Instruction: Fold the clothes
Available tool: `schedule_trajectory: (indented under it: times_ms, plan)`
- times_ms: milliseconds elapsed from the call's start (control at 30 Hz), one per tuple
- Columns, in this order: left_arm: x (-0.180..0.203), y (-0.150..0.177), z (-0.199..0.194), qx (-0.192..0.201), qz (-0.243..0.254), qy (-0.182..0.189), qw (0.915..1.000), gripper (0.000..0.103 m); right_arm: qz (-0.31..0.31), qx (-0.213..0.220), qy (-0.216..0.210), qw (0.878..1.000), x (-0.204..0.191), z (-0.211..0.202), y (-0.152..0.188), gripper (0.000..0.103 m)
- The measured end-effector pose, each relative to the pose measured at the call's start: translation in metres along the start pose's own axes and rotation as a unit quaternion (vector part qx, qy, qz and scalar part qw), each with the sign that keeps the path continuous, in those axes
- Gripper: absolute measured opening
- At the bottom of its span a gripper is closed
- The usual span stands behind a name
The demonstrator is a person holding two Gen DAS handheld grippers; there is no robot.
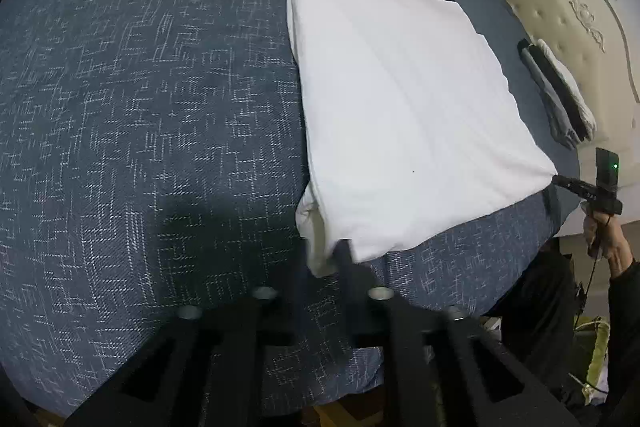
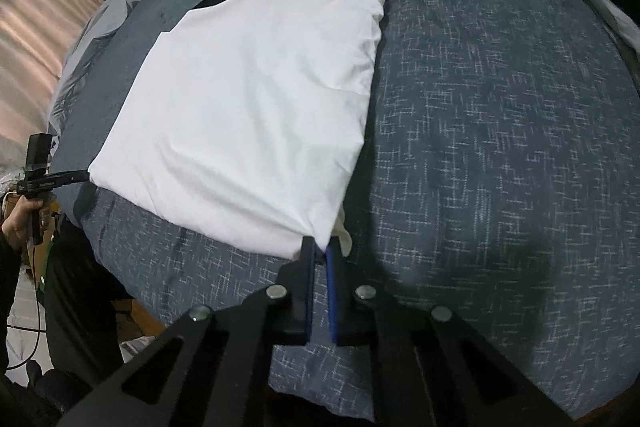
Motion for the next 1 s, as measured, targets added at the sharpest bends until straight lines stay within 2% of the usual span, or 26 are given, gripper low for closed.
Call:
schedule_trajectory:
  times_ms: [133, 300, 600, 700, 800, 867, 1000]
  plan:
    - [0.004, -0.003, -0.003, 0.001, 0.005, -0.010, 0.9999, 0.002, -0.020, -0.003, 0.001, 1.000, -0.001, -0.009, 0.004, 0.004]
    - [0.007, -0.008, -0.004, -0.003, 0.010, -0.019, 0.9998, 0.002, -0.057, -0.027, 0.013, 0.998, -0.006, -0.002, 0.012, 0.004]
    - [0.007, -0.003, -0.004, -0.007, 0.006, -0.020, 0.9998, 0.002, -0.037, -0.044, 0.014, 0.998, 0.001, 0.023, 0.021, 0.004]
    - [0.009, -0.001, -0.007, -0.003, 0.005, -0.018, 0.9998, 0.002, -0.031, -0.058, 0.030, 0.997, 0.006, 0.022, 0.024, 0.004]
    - [0.013, -0.002, -0.009, 0.000, 0.006, -0.013, 0.9999, 0.003, -0.007, -0.041, 0.029, 0.999, 0.017, 0.008, 0.021, 0.007]
    - [0.014, -0.004, -0.011, 0.002, 0.006, -0.011, 0.9999, 0.003, 0.013, -0.016, 0.006, 1.000, 0.018, -0.005, 0.015, 0.007]
    - [0.013, 0.002, -0.016, 0.007, 0.002, -0.012, 0.9999, 0.003, 0.005, 0.006, -0.008, 1.000, 0.001, -0.010, 0.001, 0.007]
Point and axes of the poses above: each gripper's, at about its wrist camera, not at the fingertips, and z roughly the way its jaws point, x to its right, y to its underside, the point moved 2 cm from there along z, roughly the way its jaws point, and after that the axes turned 11 degrees about y, right-handed, at the moved point
